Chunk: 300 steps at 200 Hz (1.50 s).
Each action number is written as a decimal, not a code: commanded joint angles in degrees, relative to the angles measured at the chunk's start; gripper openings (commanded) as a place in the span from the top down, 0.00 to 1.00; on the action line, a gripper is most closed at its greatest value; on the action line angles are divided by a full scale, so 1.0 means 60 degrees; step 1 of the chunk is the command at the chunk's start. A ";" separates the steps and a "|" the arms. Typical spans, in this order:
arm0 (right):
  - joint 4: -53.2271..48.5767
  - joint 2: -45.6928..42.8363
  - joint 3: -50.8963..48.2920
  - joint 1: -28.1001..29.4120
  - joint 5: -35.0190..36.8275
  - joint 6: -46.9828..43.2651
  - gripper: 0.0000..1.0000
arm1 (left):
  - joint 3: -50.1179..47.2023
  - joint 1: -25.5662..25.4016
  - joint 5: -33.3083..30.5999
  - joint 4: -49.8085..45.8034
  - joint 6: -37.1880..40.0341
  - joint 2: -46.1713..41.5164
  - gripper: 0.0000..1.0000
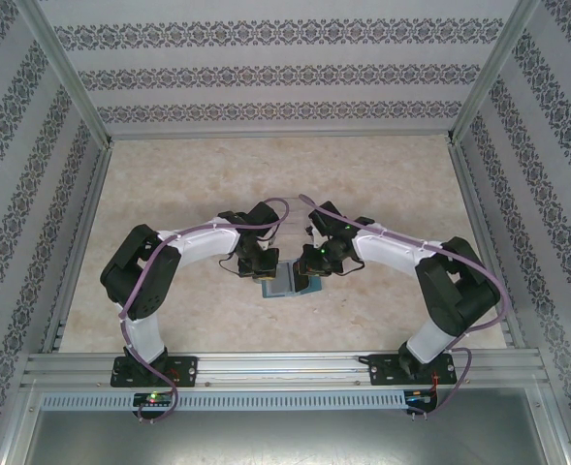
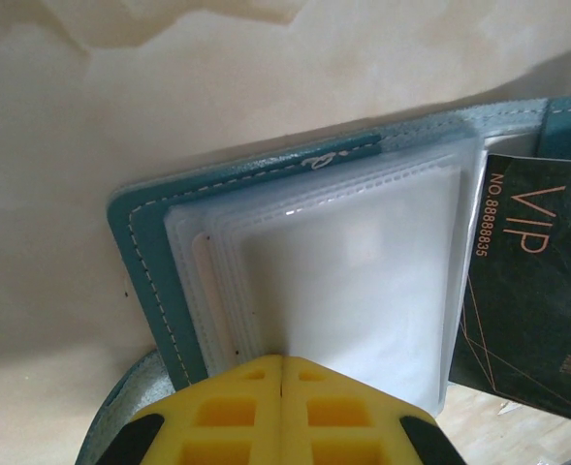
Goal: Take the credit cards out of the card holder
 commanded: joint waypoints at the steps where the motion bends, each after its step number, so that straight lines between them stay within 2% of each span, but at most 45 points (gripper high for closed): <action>1: 0.0029 -0.0407 -0.0031 0.0083 -0.0226 0.0262 0.80 | -0.0081 -0.0086 -0.0481 -0.0364 0.0163 0.0478 0.97; 162: 0.0074 -0.0092 -0.0053 0.0139 -0.0050 0.0268 0.86 | 0.0025 -0.0071 -0.0523 -0.0203 0.0271 0.0168 0.96; 231: -0.0026 -0.0945 -0.0025 0.0116 0.0531 0.0167 0.90 | 0.0313 -0.0042 -0.0928 -0.0335 0.0339 -0.0768 0.92; 264: -0.0240 -0.1254 0.0179 0.0053 0.0890 -0.0255 0.93 | 0.0303 0.0053 -0.1141 -0.0292 0.0311 -0.1204 0.92; 300: -0.0249 -0.1676 0.0429 -0.0003 0.1171 -0.1455 0.95 | -0.0220 0.0235 -0.1347 0.0194 0.0119 -0.1862 0.91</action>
